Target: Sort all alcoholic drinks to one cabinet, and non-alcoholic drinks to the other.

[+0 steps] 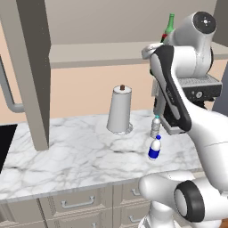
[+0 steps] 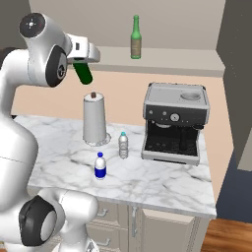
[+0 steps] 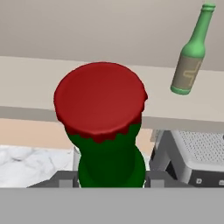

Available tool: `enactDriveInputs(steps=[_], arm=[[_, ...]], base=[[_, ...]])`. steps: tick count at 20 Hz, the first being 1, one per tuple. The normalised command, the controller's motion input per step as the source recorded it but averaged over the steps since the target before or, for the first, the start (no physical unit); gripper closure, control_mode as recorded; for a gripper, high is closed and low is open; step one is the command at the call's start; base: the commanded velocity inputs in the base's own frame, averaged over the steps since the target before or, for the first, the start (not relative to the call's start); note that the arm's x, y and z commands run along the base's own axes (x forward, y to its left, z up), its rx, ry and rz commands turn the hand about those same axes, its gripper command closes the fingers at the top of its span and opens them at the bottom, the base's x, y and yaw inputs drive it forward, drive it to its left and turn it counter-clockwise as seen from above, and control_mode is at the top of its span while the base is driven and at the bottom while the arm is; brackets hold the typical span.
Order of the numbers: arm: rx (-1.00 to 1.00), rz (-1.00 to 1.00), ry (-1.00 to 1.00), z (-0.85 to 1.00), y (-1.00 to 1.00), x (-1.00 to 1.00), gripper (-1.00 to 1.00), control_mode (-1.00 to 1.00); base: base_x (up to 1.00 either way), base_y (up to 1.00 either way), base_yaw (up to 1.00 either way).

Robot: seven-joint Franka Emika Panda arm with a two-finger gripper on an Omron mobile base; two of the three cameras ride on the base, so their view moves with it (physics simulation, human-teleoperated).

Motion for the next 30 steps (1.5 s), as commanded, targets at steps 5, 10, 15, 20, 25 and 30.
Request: enactDriveInputs(steps=[5,10,15,20,25,30], arm=[[0.0,0.0,-0.03,0.18,0.01,0.36,1.0,-1.0],[0.0,0.0,-0.02,0.16,0.02,0.33,1.0,-1.0],[0.0,0.0,-0.03,0.03,0.01,0.31,1.0,-1.0],[0.0,-0.01,-0.03,0.03,0.01,0.31,1.0,-1.0],[0.0,-0.01,-0.02,0.05,0.01,0.34,1.0,-1.0],[0.0,-0.01,-0.01,0.01,0.02,0.36,1.0,-1.0]], base=[[0.0,0.0,0.0],[0.0,0.0,0.0],[0.0,0.0,0.0],[0.0,0.0,0.0],[0.0,0.0,0.0],[0.0,0.0,0.0]])
